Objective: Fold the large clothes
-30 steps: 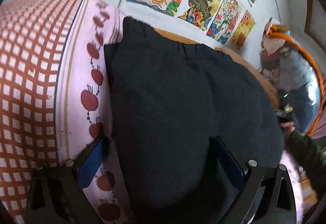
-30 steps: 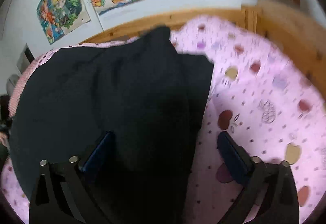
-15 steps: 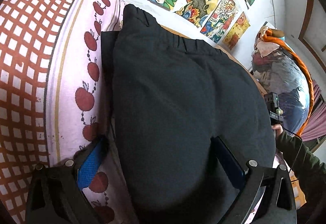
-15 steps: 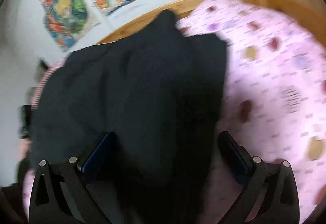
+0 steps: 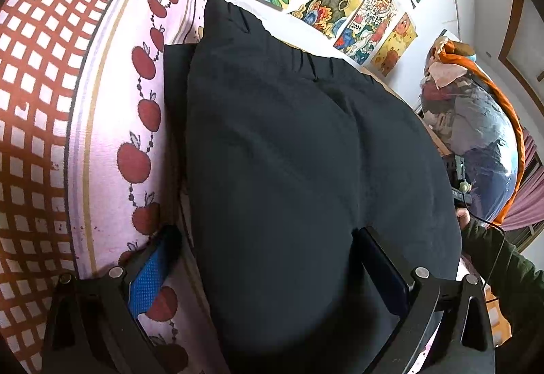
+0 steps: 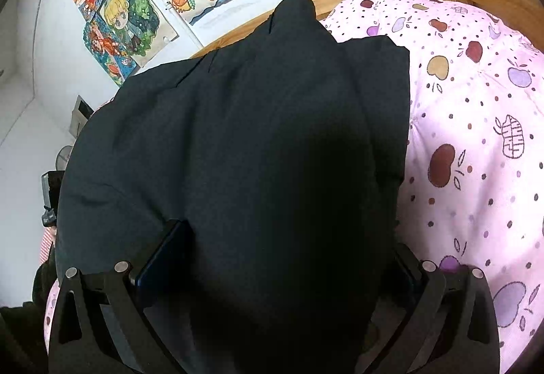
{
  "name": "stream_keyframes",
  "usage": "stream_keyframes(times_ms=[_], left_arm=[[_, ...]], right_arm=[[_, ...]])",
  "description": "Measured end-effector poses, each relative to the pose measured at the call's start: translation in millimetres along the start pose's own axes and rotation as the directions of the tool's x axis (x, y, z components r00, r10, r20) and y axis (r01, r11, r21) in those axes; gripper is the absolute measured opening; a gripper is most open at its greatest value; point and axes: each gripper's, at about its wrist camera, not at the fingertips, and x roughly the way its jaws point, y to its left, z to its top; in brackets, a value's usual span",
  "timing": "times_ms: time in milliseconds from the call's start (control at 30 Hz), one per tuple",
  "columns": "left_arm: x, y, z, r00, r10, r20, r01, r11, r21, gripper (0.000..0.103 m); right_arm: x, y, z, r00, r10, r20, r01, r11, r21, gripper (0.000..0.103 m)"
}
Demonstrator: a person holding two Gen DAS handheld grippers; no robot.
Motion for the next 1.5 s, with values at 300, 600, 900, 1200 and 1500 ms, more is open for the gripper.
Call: stream_keyframes(times_ms=[300, 600, 900, 1200, 1500], left_arm=[[4.4, 2.7, 2.6, 1.0, -0.005, -0.014, 0.005, 1.0, 0.006, 0.103], [12.0, 4.5, 10.7, 0.997, -0.047, -0.068, 0.045, 0.998, -0.035, 0.103], [8.3, -2.7, 9.8, 0.995, -0.059, -0.075, 0.052, 0.994, -0.095, 0.076], [2.0, -43.6, 22.5, 0.986, 0.125, -0.112, -0.136, 0.986, -0.099, 0.053], [-27.3, -66.6, 19.9, 0.983, 0.176, -0.047, -0.182, 0.972, -0.151, 0.023]], right_arm=[[-2.8, -7.1, -1.8, 1.0, -0.018, -0.003, 0.018, 1.0, -0.002, 0.102], [-0.6, 0.1, 10.8, 0.991, -0.086, -0.102, 0.098, 0.988, 0.122, 0.102], [-11.0, 11.6, 1.5, 0.991, -0.12, -0.063, 0.128, 0.981, 0.148, 0.089], [-22.7, 29.3, -4.3, 0.988, -0.155, -0.006, 0.154, 0.97, 0.19, 0.049], [-62.8, 58.7, 1.5, 0.982, -0.166, 0.09, 0.154, 0.98, 0.126, 0.015]])
